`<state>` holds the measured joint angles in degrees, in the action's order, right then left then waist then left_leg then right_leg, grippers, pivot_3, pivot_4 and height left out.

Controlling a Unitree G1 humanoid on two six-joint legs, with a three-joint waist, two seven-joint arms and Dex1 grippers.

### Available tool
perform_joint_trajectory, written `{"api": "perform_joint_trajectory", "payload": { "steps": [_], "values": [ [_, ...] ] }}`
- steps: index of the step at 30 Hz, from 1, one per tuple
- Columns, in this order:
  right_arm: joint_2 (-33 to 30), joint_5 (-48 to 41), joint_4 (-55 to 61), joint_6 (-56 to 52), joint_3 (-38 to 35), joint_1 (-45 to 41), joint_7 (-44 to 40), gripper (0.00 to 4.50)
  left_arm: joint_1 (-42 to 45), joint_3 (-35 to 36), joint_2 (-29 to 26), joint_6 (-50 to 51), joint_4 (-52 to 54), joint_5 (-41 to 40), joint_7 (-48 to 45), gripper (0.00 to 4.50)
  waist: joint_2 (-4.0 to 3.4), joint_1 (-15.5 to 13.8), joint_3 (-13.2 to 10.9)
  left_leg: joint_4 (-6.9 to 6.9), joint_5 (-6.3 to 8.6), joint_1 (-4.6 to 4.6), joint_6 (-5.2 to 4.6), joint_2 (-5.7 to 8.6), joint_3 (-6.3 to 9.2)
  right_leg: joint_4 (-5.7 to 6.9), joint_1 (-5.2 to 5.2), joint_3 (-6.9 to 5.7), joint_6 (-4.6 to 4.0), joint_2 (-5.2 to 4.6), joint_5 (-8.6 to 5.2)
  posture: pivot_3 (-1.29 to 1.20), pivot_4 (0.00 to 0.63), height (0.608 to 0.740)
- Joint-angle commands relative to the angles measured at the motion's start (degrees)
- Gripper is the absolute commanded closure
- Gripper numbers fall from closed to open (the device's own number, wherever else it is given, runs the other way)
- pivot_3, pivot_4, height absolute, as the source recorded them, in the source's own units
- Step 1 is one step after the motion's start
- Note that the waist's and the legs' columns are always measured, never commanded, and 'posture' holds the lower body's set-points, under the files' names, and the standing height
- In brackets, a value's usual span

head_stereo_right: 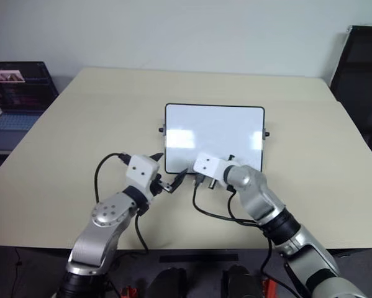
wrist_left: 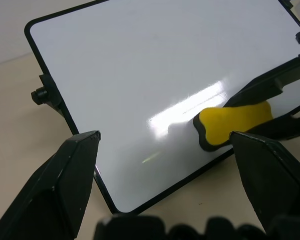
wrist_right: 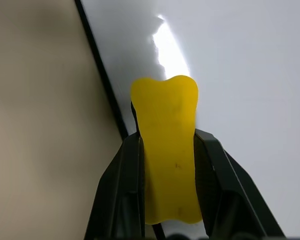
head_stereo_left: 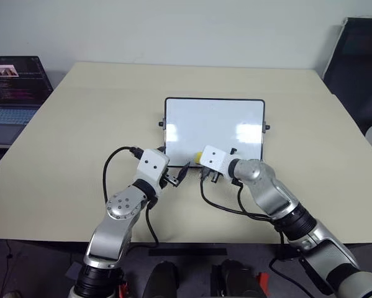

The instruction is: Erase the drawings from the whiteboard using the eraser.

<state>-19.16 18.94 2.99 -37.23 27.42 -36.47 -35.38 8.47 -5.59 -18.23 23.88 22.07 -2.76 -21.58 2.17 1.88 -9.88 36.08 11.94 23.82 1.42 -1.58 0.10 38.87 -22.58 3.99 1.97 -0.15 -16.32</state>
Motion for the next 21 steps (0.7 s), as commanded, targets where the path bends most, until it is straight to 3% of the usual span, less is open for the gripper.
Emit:
{"api": "perform_joint_trajectory", "payload": {
  "steps": [1,11,16,21],
  "values": [
    [-0.20,-0.91,5.74,-4.25,-3.09,-0.09,-0.75,3.53,1.53,-0.39,0.23,-1.81,0.18,-0.45,-0.66,0.00,0.00,-0.01,-0.01,-0.01,0.00,0.00,0.00,0.00,0.00,0.00,-0.01,0.00,0.00,0.00,0.00,0.00,0.150,0.740],
    [2.02,-7.26,17.11,-24.10,-11.71,-1.13,-1.65,3.53,3.38,-1.22,-0.32,-2.97,-1.82,-1.30,-3.34,0.00,-0.01,0.03,-0.01,-0.07,0.02,0.08,0.01,0.00,0.01,-0.01,-0.08,0.00,-0.01,0.00,0.00,0.00,0.150,0.740],
    [6.11,-11.40,27.25,-45.99,-26.21,-2.79,1.05,3.53,4.82,-0.72,-1.18,-4.01,-3.87,-1.99,-5.44,0.00,-0.02,-0.05,-0.03,-0.06,0.02,0.10,0.01,0.01,0.06,-0.01,-0.08,-0.05,-0.01,0.00,0.00,0.00,0.150,0.740],
    [16.04,-13.51,31.22,-51.55,-38.95,-5.82,6.88,3.53,5.39,-1.15,-0.63,-4.48,-4.63,-1.89,-5.54,0.00,-0.04,0.25,-0.03,-0.09,0.02,0.09,0.02,-0.02,0.02,0.01,-0.12,-0.02,-0.03,0.01,-0.01,0.00,0.150,0.740]
  ]
}}
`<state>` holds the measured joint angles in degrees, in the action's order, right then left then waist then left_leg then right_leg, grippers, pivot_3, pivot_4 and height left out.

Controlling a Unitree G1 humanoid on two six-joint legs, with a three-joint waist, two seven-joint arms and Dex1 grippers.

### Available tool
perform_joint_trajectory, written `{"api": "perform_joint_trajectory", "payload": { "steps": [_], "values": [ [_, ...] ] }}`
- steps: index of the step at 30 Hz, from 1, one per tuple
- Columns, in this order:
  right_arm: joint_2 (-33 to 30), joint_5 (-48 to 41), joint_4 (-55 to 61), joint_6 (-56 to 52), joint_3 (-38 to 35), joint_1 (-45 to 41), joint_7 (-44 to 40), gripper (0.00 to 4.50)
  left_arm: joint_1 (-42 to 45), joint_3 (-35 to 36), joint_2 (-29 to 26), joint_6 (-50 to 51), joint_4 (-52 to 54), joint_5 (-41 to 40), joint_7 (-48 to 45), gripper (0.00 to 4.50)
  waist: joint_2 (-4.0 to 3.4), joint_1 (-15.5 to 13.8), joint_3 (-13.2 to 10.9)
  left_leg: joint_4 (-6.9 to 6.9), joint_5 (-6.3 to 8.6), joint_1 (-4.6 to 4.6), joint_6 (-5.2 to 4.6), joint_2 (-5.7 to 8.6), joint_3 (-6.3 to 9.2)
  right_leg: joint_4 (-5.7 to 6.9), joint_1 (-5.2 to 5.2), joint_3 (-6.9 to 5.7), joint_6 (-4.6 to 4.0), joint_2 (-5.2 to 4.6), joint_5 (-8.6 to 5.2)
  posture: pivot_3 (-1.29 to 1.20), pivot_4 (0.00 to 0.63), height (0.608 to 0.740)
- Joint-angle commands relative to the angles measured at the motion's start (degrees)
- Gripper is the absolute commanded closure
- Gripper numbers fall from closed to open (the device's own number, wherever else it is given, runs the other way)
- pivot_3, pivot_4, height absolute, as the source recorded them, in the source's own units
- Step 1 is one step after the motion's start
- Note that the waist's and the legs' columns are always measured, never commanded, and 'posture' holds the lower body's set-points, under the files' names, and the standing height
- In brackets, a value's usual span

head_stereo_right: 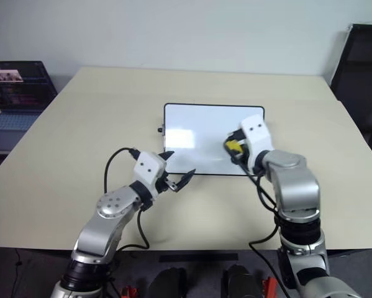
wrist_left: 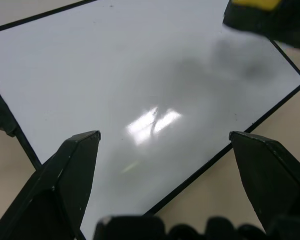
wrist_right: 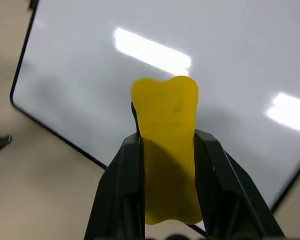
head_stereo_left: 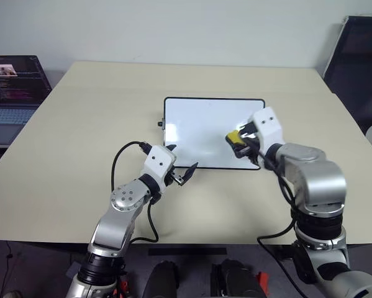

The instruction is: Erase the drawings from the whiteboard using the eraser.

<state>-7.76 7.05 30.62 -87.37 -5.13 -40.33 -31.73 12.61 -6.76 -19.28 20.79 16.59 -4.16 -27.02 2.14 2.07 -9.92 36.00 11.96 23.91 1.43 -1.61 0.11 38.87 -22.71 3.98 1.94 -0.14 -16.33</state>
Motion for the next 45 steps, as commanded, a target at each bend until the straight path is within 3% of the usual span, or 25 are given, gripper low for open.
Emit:
{"api": "perform_joint_trajectory", "payload": {
  "steps": [1,8,14,19,25,30,38,45],
  "values": [
    [6.86,-1.79,3.97,-1.43,-8.39,-1.93,4.66,3.53,1.47,-0.23,0.69,-1.37,0.78,-0.50,-0.06,0.00,0.00,0.09,0.00,-0.01,0.00,0.00,0.00,-0.01,0.01,0.00,-0.01,-0.01,-0.01,0.01,-0.01,0.00,0.150,0.740],
    [10.03,-4.94,4.49,0.74,-6.77,-0.52,9.95,3.53,1.99,-0.26,0.72,-1.34,0.48,-0.53,-0.50,0.00,-0.02,0.15,-0.01,-0.02,0.00,0.24,0.00,0.05,-0.08,0.03,-0.29,0.05,0.00,-0.01,0.00,0.00,0.150,0.740],
    [6.29,-7.33,4.22,2.22,-4.83,1.13,11.57,3.53,2.58,-0.42,0.30,-1.80,0.13,-1.02,-1.95,0.00,-0.02,0.23,-0.01,-0.02,0.00,0.50,0.00,0.04,-0.06,0.05,-0.53,0.03,-0.01,0.00,0.00,0.00,0.150,0.740],
    [-2.97,-7.95,3.80,-0.62,-5.83,4.25,11.95,3.53,2.65,-2.07,-0.55,-3.34,0.70,-5.67,-10.00,0.00,-0.03,-0.14,-0.02,0.01,0.00,0.54,0.00,0.09,-0.08,0.00,-0.51,-0.04,0.00,-0.03,0.00,0.00,0.150,0.740],
    [-2.46,-9.36,2.75,-5.13,-10.16,5.23,14.24,3.53,4.60,-3.33,-1.88,-5.77,-1.23,-10.36,-19.05,0.00,-0.03,0.38,-0.01,0.00,0.00,0.53,0.00,0.02,-0.11,0.05,-0.53,-0.01,-0.01,0.06,-0.01,0.00,0.150,0.740],
    [1.92,-9.20,1.85,-5.13,-15.77,6.72,17.99,3.53,7.23,-3.71,-3.65,-6.32,-4.65,-14.17,-27.41,0.00,-0.04,0.63,-0.01,0.02,-0.01,0.54,0.00,0.04,-0.15,0.05,-0.53,0.00,0.00,0.07,-0.01,0.00,0.150,0.740],
    [-3.19,-12.51,1.68,-5.13,-15.56,10.79,18.95,3.53,9.42,-4.72,-5.46,-9.57,-10.73,-14.83,-36.45,0.00,-0.05,0.80,-0.03,0.01,-0.01,0.55,-0.01,0.05,-0.16,0.03,-0.53,-0.01,0.01,0.07,-0.02,0.00,0.150,0.740],
    [-11.71,-19.13,0.32,-5.13,-15.92,15.86,17.15,3.53,10.03,-4.70,-8.50,-14.95,-18.04,-13.60,-43.14,0.00,-0.06,0.90,-0.03,0.01,0.00,0.55,-0.01,0.05,-0.19,0.02,-0.53,0.01,0.02,0.07,-0.02,0.00,0.150,0.740]
  ]
}}
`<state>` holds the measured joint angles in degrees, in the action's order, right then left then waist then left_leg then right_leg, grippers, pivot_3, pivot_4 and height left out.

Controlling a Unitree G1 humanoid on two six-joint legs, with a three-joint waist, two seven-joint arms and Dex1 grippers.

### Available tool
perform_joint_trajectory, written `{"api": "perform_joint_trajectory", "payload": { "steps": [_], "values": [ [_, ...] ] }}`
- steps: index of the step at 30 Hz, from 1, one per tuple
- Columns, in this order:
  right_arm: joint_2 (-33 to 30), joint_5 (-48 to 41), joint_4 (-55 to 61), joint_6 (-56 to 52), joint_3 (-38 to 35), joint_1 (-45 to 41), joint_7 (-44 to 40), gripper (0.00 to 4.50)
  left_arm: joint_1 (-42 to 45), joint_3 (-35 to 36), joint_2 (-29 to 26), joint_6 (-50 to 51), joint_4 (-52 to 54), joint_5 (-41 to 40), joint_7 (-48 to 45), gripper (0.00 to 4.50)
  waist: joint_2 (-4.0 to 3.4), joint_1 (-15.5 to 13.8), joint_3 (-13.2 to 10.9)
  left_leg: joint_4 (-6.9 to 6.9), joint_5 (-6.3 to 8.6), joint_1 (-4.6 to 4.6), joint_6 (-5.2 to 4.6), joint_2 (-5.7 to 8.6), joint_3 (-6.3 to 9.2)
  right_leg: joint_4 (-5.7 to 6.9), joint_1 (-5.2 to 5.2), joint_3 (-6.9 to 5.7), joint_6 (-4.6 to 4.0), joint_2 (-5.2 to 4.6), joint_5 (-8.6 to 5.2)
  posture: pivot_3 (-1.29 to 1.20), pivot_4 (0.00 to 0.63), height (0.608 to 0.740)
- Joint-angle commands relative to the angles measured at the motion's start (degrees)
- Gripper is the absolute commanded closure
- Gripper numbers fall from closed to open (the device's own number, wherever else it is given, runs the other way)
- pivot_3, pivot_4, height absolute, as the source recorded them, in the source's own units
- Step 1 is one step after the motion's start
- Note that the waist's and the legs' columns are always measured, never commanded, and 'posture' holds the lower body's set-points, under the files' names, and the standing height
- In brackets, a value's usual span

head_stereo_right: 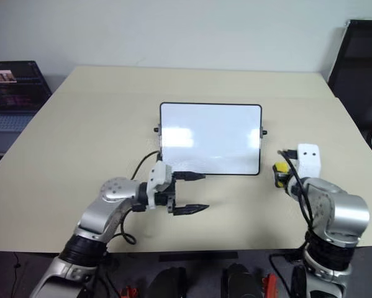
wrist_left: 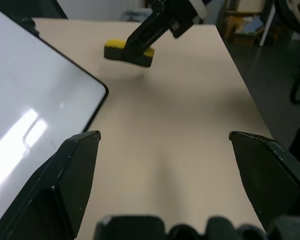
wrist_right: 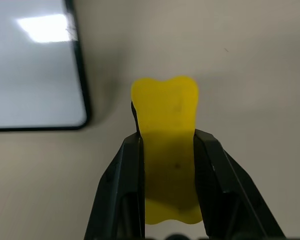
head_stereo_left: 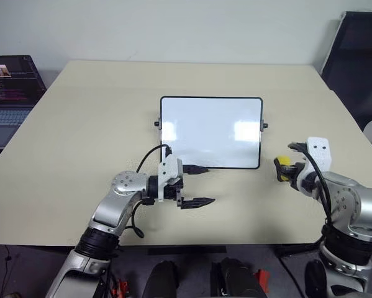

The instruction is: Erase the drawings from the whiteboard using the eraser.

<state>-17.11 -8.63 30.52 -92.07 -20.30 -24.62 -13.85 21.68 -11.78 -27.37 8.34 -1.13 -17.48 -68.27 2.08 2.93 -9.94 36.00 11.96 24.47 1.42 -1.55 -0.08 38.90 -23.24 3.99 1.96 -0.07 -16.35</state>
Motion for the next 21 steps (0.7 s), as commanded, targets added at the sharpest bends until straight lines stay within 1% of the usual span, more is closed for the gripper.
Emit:
{"api": "perform_joint_trajectory", "payload": {
  "steps": [1,5,13,21],
  "values": [
    [-3.24,-4.56,0.15,-0.43,-0.73,0.39,-0.76,3.53,1.09,0.37,-0.60,-3.01,-0.72,-0.26,-2.24,0.00,0.00,0.08,0.00,0.00,0.00,0.00,0.00,-0.01,0.01,0.00,0.00,0.02,0.00,0.00,0.00,0.00,0.150,0.740],
    [-6.41,-7.89,-1.73,-0.43,-0.52,1.10,-0.15,3.53,1.29,0.47,-0.66,-4.43,-1.54,0.03,-2.61,0.00,0.00,0.10,0.00,0.02,0.00,0.00,-0.01,-0.01,0.00,0.01,0.00,0.01,0.01,0.01,0.00,0.00,0.150,0.740],
    [-6.27,-12.25,-4.41,-0.43,1.92,-0.47,2.74,3.53,-0.11,0.42,-0.81,-4.26,0.22,-0.05,-1.97,0.00,0.00,0.16,0.00,0.02,0.00,0.00,-0.01,-0.02,0.02,0.02,0.00,0.03,0.01,0.01,0.00,0.00,0.150,0.740],
    [-8.87,-13.62,-7.91,-0.43,3.42,-2.70,3.30,3.53,-1.00,0.90,-1.38,-3.96,0.86,-0.04,-1.16,0.00,0.00,0.11,0.00,0.04,0.00,0.00,-0.01,-0.01,0.02,0.02,0.01,0.01,0.02,0.01,0.00,0.00,0.150,0.740]
  ]
}}
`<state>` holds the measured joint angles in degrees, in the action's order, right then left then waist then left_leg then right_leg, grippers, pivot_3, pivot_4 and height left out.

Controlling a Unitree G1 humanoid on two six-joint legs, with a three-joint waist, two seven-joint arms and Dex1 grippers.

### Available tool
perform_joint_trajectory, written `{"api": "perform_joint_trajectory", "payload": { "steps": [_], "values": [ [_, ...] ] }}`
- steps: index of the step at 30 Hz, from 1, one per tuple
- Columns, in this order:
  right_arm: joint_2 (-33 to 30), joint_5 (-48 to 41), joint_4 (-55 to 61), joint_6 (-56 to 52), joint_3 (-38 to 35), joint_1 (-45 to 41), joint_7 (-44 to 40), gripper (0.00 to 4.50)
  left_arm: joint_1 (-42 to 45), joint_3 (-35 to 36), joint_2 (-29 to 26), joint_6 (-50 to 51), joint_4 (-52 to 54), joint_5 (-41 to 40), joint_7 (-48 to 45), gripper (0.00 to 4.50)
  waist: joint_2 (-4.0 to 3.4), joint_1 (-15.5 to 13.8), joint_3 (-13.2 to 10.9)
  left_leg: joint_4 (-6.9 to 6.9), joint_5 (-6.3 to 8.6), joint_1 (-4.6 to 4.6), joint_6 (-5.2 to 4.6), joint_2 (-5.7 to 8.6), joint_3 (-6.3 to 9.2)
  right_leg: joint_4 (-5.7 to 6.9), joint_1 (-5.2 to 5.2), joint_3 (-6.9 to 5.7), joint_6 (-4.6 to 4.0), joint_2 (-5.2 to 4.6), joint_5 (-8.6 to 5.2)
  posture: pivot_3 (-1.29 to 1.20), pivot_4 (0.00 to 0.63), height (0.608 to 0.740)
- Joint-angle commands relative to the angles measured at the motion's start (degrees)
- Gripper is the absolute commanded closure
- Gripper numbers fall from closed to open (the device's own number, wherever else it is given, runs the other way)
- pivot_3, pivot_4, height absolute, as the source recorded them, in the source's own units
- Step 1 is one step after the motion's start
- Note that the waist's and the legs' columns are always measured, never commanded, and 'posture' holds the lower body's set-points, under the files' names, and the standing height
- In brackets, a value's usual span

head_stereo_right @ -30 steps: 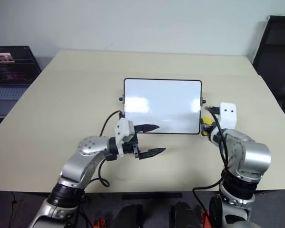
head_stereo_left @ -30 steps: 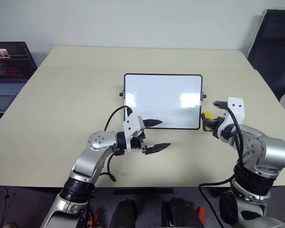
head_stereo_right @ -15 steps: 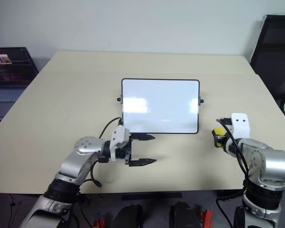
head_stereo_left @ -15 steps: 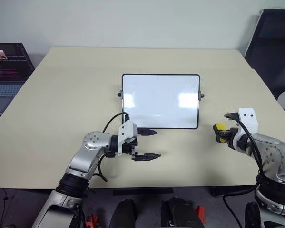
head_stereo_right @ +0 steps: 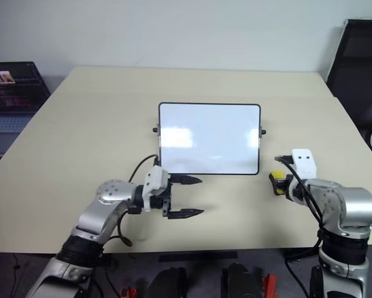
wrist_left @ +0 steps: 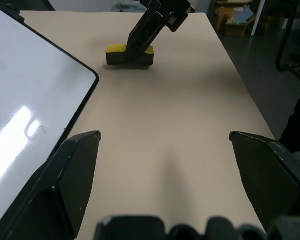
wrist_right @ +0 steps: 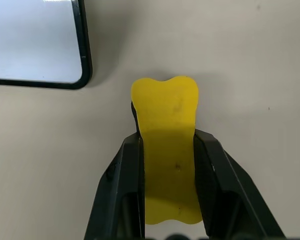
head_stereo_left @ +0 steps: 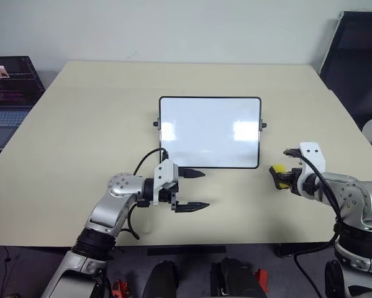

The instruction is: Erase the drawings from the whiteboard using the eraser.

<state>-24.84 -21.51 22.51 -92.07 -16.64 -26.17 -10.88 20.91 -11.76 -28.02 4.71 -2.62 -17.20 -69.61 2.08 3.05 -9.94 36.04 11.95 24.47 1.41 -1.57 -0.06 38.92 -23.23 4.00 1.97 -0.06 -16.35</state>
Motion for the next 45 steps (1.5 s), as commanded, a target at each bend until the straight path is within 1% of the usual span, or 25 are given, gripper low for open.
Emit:
{"api": "perform_joint_trajectory", "payload": {
  "steps": [1,7,9,10,11,17,18,28,33,34,36,40,43,45],
  "values": [
    [-1.24,-0.89,-0.06,-0.43,-0.19,-1.26,0.40,3.53,-0.35,0.89,-0.83,-0.32,2.46,-0.38,0.28,0.00,0.00,-0.01,0.00,0.00,0.00,0.00,0.00,0.00,-0.01,0.00,0.00,0.00,0.00,0.00,0.00,0.00,0.150,0.740],
    [-2.12,-1.30,-0.81,-0.43,0.33,-1.31,0.12,3.53,-0.73,0.85,-1.15,-0.04,3.00,-0.69,0.77,0.00,0.00,-0.01,0.00,0.00,0.00,0.00,0.00,0.00,-0.01,0.00,0.00,0.01,0.00,0.00,0.00,0.00,0.150,0.740],
    [-2.29,-1.41,-0.91,-0.43,0.38,-1.29,0.10,2.82,-0.86,0.86,-1.22,0.03,3.15,-0.72,0.76,0.00,0.00,0.00,0.00,0.00,0.00,0.00,0.00,-0.01,-0.01,0.00,0.00,0.02,0.00,0.01,0.00,0.00,0.150,0.740],
    [-2.33,-1.51,-0.97,-0.43,0.37,-1.31,0.13,2.65,-0.88,0.88,-1.26,0.04,3.20,-0.74,0.74,0.00,0.00,0.00,0.00,0.00,0.00,0.00,0.00,-0.01,-0.01,0.00,0.00,0.01,0.00,0.01,0.00,0.00,0.150,0.740],
    [-2.38,-1.57,-1.02,-0.43,0.40,-1.34,0.15,2.36,-0.86,0.88,-1.27,0.09,3.23,-0.75,0.73,0.00,0.00,0.00,0.00,0.00,0.00,0.00,0.00,-0.01,-0.01,0.01,0.00,0.00,0.00,0.01,0.00,0.00,0.150,0.740],
    [-2.41,-1.83,-1.31,-0.43,0.36,-1.43,0.20,0.24,-0.57,0.79,-1.27,0.28,3.33,-0.77,0.65,0.00,0.00,0.00,0.00,0.01,0.00,0.00,0.00,-0.01,0.00,0.01,0.00,0.01,0.00,0.01,0.00,0.00,0.150,0.740],
    [-2.47,-1.85,-1.35,-0.43,0.35,-1.46,0.28,0.03,-0.55,0.78,-1.28,0.34,3.39,-0.79,0.63,0.00,0.00,0.00,0.00,0.00,0.00,0.00,0.00,-0.01,-0.01,0.01,0.00,0.01,0.00,0.01,0.00,0.00,0.150,0.740],
    [-2.02,-2.31,-1.17,-0.43,-0.69,-3.03,1.80,0.03,0.12,1.15,-1.35,1.21,4.46,-0.90,0.89,0.00,0.00,-0.03,0.00,0.02,0.00,0.00,0.00,-0.01,-0.01,0.03,0.00,0.01,-0.01,0.01,0.00,0.00,0.150,0.740],
    [-1.42,-1.83,-0.23,-0.43,-2.99,-4.57,3.31,0.03,1.47,3.05,-1.68,2.62,6.53,-0.75,4.34,0.00,0.00,-0.05,0.00,0.02,0.00,0.00,0.00,-0.01,0.00,0.03,0.00,0.02,0.00,0.01,0.01,0.00,0.150,0.740],
    [-1.47,-1.61,0.11,-0.43,-3.54,-4.84,3.64,0.03,1.79,3.77,-1.86,3.80,7.44,-0.95,5.64,0.00,0.00,-0.05,0.00,0.03,0.00,0.00,0.00,-0.01,0.00,0.04,0.00,0.02,0.00,0.01,0.01,0.00,0.150,0.740],
    [-1.14,0.06,2.92,-0.11,-5.71,-5.98,4.90,0.03,1.94,6.85,-2.09,7.15,10.13,-0.80,11.05,0.00,0.00,-0.09,0.00,0.03,0.00,0.00,0.00,0.00,0.00,0.04,0.00,0.01,0.00,0.01,0.01,0.00,0.150,0.740],
    [-1.00,2.74,7.44,5.12,-8.01,-4.52,6.58,0.03,0.74,11.26,-0.72,13.31,14.53,-0.74,20.97,0.00,0.00,-0.08,0.00,0.02,0.00,0.01,0.00,-0.02,0.13,0.03,-0.01,0.02,0.00,0.01,0.01,0.00,0.150,0.740],
    [0.30,4.06,11.44,10.28,-10.13,0.09,6.82,0.03,-2.32,13.59,0.99,16.34,17.93,1.98,30.09,0.00,0.02,-0.19,0.02,0.02,0.00,0.01,0.00,-0.01,0.12,0.02,0.01,0.01,0.02,0.00,0.00,0.00,0.150,0.740],
    [0.71,4.78,13.79,14.74,-10.04,3.95,6.40,0.03,-4.38,14.42,2.07,17.72,19.72,3.63,34.86,0.00,0.02,-0.29,0.02,0.01,0.01,0.01,0.00,-0.01,0.15,0.01,0.02,0.02,0.04,-0.02,-0.01,0.00,0.150,0.740]
  ]
}}
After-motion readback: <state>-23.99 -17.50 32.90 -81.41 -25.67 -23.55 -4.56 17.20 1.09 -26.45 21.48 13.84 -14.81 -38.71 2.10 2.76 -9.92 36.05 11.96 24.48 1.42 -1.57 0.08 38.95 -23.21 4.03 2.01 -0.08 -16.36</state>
